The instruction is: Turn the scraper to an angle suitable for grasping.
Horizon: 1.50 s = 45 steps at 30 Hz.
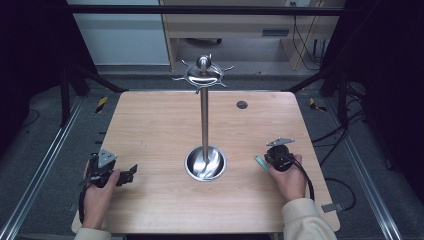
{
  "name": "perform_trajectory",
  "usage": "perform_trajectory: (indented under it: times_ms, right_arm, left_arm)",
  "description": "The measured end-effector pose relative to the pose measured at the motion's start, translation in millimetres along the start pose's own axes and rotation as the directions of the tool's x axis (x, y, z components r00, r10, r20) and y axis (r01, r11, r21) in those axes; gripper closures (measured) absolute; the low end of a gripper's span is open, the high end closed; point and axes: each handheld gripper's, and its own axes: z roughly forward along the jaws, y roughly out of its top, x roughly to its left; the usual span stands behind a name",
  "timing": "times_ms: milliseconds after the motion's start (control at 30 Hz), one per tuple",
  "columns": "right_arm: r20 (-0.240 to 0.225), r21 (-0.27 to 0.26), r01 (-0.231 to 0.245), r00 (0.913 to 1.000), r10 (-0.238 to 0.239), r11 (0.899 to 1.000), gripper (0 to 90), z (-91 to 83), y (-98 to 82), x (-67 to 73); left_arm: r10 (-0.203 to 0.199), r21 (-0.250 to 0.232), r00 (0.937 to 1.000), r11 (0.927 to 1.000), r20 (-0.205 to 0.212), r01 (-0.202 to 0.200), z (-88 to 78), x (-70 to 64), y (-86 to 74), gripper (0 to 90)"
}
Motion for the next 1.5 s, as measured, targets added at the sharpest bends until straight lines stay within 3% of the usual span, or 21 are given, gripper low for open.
perform_trajectory:
  times_ms: [400,567,600,733,900,1033,1100,1133,1167,1400,1500]
  right_arm:
    - [-0.053,0.037,0.037,0.9980,-0.035,0.999,90.0,4.8,-1.3,5.5]
    - [-0.112,0.037,0.081,0.9907,-0.077,0.996,90.0,1.7,-3.4,13.3]
    - [-0.139,0.038,0.104,0.9855,-0.098,0.994,90.0,-1.8,-6.5,18.3]
    - [-0.150,0.041,0.118,0.9824,-0.111,0.992,90.0,-5.2,-8.6,23.2]
    - [-0.136,0.001,0.143,0.9805,-0.142,0.990,90.0,-16.3,-1.9,27.5]
    - [-0.149,0.052,0.233,0.9632,-0.224,0.971,86.8,-26.8,17.7,33.7]
    - [-0.167,0.103,0.276,0.9519,-0.257,0.956,84.9,-29.0,25.4,35.2]
    - [-0.167,0.103,0.276,0.9519,-0.257,0.956,84.9,-29.0,25.4,35.2]
    - [-0.197,0.147,0.302,0.9420,-0.271,0.942,82.2,-27.7,31.4,35.4]
    - [-0.238,0.234,0.345,0.9267,-0.290,0.909,75.6,-16.8,38.3,35.0]
    - [-0.253,0.269,0.338,0.9283,-0.272,0.902,72.8,-13.7,39.3,33.0]
  left_arm:
    - [0.005,0.004,1.0000,1.0000,-0.002,-0.005,0.3,-0.4,-0.1,2.5]
    - [0.004,0.007,1.0000,1.0000,0.001,-0.004,0.8,-0.9,-0.3,2.5]
    - [0.005,0.007,1.0000,1.0000,0.000,-0.005,0.9,-1.1,-0.3,2.5]
    - [0.007,0.009,1.0000,0.9999,0.001,-0.007,1.5,-1.6,-0.2,2.5]
    - [0.011,0.016,0.9999,0.9998,0.001,-0.011,0.3,-1.6,-1.3,2.5]
    - [0.006,0.007,0.9999,1.0000,-0.014,-0.006,-0.4,-0.1,-1.9,2.5]
    - [0.011,0.007,0.9998,0.9999,-0.018,-0.011,-0.4,0.7,-1.7,2.6]
    - [0.011,0.007,0.9998,0.9999,-0.018,-0.011,-0.4,0.7,-1.7,2.6]
    - [0.009,0.007,0.9998,0.9999,-0.018,-0.009,-0.3,0.6,-1.6,2.6]
    - [0.020,0.003,0.9996,0.9998,-0.021,-0.020,0.7,-2.5,-0.7,2.4]
    - [0.027,-0.001,0.9994,0.9996,-0.024,-0.027,2.0,-4.6,0.8,2.4]
